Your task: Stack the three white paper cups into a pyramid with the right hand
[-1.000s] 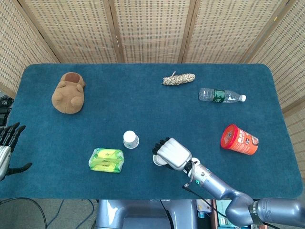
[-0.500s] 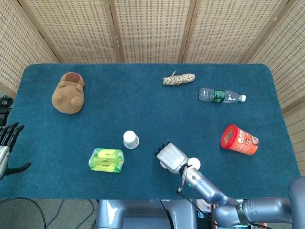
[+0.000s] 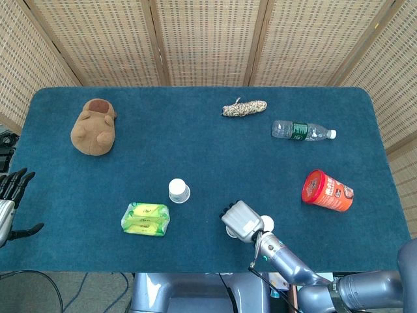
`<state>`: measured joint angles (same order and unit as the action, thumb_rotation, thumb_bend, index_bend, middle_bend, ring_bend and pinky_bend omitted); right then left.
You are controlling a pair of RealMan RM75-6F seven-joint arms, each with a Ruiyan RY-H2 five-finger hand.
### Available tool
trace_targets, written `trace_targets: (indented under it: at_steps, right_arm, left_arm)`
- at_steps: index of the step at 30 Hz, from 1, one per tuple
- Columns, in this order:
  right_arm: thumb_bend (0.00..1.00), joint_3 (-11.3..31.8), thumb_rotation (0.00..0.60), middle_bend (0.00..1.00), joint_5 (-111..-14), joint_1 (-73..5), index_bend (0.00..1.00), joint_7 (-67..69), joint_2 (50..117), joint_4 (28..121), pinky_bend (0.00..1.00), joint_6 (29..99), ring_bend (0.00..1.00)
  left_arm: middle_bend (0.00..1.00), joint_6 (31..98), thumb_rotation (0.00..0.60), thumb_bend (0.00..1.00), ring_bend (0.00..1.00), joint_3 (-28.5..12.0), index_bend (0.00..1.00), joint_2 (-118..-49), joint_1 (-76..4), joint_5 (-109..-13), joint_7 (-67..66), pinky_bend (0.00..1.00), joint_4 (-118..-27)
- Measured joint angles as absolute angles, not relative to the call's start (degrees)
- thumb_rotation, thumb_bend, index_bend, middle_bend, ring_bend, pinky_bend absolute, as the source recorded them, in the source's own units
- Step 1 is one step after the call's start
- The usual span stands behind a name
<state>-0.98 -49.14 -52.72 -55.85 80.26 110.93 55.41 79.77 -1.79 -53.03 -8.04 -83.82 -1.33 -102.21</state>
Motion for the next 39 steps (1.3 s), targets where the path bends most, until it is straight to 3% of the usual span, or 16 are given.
trace_targets:
  at_steps: [8,15,22,29,39]
  right_arm:
    - [0.41,-2.28,0.6,0.24,-49.35,-53.54,0.29,-54.21,78.39,112.23,0.23,54.3,0.24]
    - [0.28,-3.18,0.6,0.13,-50.59,-53.79,0.19,-53.52,77.77,113.05,0.12,54.7,0.11]
    - [0.26,-2.26,0.6,0.12,-53.66,-53.19,0.19,-50.7,75.33,116.45,0.1,56.82,0.1]
    - [0.26,2.91,0.6,0.15,-55.45,-53.35,0.19,-45.69,71.85,118.94,0.1,58.67,0.1]
    - [0.24,9.61,0.6,0.15,-50.72,-57.61,0.19,-39.09,76.18,111.05,0.1,54.72,0.1]
  left_arm:
    - [0.0,79.74,0.6,0.1,0.0,-1.7,0.0,-52.91,-7.98,-83.96,-1.2,0.0,-102.3]
    - [0.0,79.81,0.6,0.1,0.0,-1.62,0.0,-52.87,-7.95,-84.22,-1.22,0.0,-102.38]
    - [0.0,79.87,0.6,0.1,0.0,-1.62,0.0,-52.79,-7.91,-84.31,-1.0,0.0,-102.33]
    - [0.0,79.91,0.6,0.1,0.0,-1.67,0.0,-52.81,-7.9,-84.24,-1.01,0.0,-102.34]
    - [0.0,79.32,0.6,0.1,0.0,-2.09,0.0,-52.88,-8.17,-83.06,-0.81,0.0,-102.07]
